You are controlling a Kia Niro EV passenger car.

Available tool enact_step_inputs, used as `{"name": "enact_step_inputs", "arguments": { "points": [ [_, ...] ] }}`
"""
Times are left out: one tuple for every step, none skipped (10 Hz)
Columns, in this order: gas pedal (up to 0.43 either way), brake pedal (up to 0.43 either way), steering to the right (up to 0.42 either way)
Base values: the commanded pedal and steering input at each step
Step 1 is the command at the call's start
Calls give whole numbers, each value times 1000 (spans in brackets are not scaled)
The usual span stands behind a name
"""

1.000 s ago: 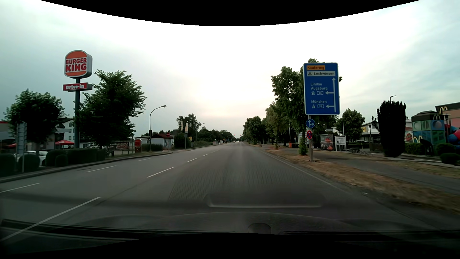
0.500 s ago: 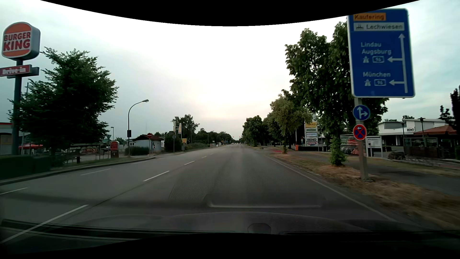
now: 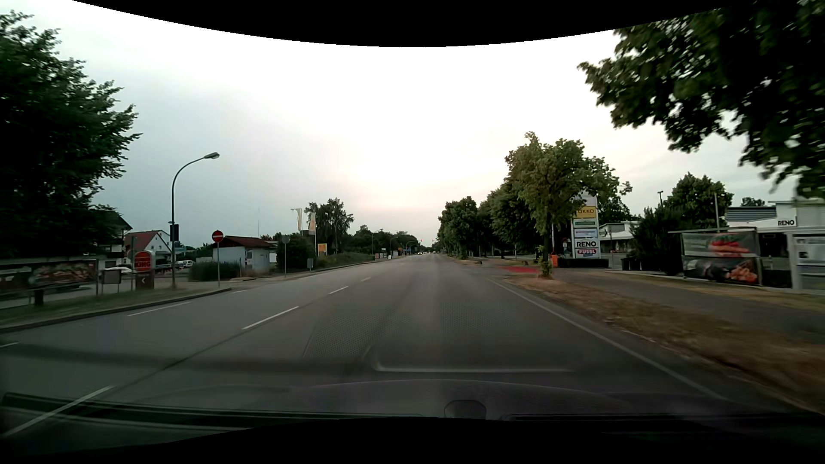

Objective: Follow the waypoints while adhering to traffic rules and regulations

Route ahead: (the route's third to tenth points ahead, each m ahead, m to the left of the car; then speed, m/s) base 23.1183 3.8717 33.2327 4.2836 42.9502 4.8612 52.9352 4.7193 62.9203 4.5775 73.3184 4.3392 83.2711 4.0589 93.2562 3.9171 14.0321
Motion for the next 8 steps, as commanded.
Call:
{"name": "enact_step_inputs", "arguments": {
  "points": [
    [189,6,-17],
    [177,6,-17],
    [177,6,-18],
    [177,6,-18],
    [177,6,-18],
    [169,6,-18],
    [157,6,-18],
    [150,6,-17]
  ]
}}
